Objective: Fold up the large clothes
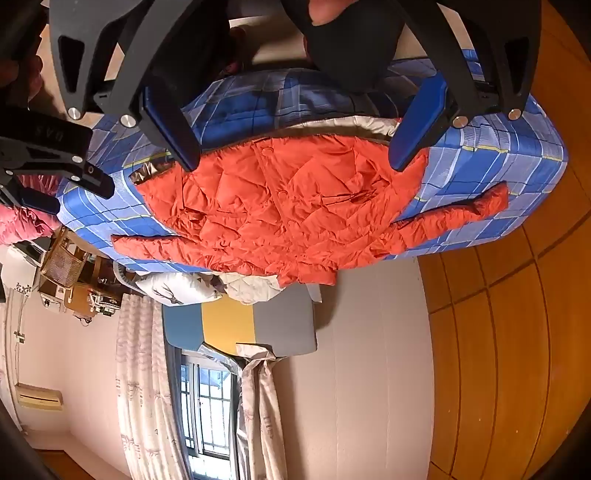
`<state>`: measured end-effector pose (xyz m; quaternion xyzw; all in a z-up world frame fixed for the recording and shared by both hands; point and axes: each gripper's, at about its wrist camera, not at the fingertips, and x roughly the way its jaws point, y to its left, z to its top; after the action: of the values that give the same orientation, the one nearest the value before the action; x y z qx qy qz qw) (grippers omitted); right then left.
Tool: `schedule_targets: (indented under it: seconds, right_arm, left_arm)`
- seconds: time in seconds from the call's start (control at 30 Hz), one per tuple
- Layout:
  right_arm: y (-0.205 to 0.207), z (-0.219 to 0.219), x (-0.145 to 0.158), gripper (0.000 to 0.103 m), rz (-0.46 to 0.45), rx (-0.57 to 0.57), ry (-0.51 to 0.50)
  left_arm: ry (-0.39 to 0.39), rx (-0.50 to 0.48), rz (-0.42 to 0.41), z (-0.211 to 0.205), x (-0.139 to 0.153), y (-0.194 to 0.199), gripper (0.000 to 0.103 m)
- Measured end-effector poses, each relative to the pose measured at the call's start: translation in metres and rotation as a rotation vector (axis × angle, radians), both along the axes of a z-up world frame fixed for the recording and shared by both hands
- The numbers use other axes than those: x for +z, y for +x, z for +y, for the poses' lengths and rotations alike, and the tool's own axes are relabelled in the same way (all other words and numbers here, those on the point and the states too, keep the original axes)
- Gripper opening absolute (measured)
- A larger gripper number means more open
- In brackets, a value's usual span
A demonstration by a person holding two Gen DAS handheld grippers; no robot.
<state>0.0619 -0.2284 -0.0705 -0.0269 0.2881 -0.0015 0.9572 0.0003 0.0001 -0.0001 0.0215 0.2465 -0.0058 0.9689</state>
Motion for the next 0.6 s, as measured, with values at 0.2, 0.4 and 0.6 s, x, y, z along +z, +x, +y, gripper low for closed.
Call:
schedule_targets:
  seconds: [0.2, 0.4, 0.6]
  right_arm:
    - [0.0, -0.001, 0.0, 0.1, -0.002, -0.003, 0.0]
    - [0.001, 0.001, -0.001, 0.1, -0.002, -0.002, -0.001]
    - [0.001, -0.001, -0.001, 0.1, -0.002, -0.004, -0.002]
  left_arm:
    - [-0.009, -0.001, 0.001, 0.0, -0.004, -0.002, 0.101]
    - [-0.011, 0.006, 0.018, -0.003, -0.003, 0.0, 0.101]
    - [-0.024, 0.013, 0.026, -0.002, -0.012, 0.001, 0.101]
